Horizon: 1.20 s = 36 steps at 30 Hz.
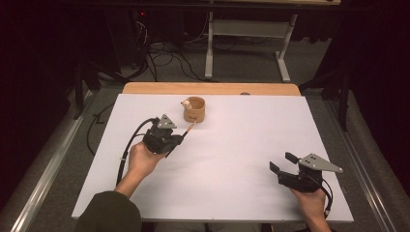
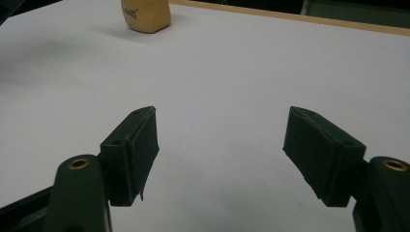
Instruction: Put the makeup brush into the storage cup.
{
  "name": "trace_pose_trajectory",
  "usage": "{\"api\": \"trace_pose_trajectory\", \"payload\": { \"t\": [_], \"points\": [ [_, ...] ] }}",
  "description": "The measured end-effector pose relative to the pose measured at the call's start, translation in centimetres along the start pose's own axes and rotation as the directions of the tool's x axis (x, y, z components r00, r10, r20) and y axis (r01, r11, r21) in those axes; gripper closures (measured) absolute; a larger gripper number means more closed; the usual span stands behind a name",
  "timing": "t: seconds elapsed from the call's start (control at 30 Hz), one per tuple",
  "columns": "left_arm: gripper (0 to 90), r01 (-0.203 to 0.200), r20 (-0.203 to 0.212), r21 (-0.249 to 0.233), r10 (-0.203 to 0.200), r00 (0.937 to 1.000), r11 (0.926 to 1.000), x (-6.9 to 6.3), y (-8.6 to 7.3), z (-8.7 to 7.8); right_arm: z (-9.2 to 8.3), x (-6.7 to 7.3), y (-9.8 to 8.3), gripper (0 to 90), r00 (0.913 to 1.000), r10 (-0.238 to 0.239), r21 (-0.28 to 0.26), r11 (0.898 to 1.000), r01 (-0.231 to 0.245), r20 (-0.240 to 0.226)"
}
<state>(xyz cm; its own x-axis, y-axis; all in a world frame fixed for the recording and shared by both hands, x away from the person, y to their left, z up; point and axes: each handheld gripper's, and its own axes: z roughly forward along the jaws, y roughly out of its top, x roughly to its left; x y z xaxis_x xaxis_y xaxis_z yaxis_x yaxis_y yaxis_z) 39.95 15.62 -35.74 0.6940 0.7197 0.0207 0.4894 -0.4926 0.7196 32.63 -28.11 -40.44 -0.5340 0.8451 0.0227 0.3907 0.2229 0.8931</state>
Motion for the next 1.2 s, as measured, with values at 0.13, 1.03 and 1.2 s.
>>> {"api": "trace_pose_trajectory", "payload": {
  "t": [0.13,1.03,1.2],
  "points": [
    [82.9,0.017,-0.030,-0.047,-0.018,0.9994,0.9987,0.2,0.2,-0.2,-0.2,0.0,0.0,29.9,1.0000,0.000,-0.006,1.000,0.000,-0.002],
    [82.9,0.038,-0.054,-0.189,-0.049,0.9973,0.9813,0.9,2.0,-0.8,-0.3,-0.1,-0.3,29.1,0.9999,0.009,-0.001,1.000,-0.009,0.008],
    [82.9,0.032,-0.055,-0.191,-0.043,0.9975,0.9811,1.1,2.6,-0.6,-0.2,0.0,-0.2,29.0,0.9999,0.011,-0.003,1.000,-0.011,0.005]
  ]
}}
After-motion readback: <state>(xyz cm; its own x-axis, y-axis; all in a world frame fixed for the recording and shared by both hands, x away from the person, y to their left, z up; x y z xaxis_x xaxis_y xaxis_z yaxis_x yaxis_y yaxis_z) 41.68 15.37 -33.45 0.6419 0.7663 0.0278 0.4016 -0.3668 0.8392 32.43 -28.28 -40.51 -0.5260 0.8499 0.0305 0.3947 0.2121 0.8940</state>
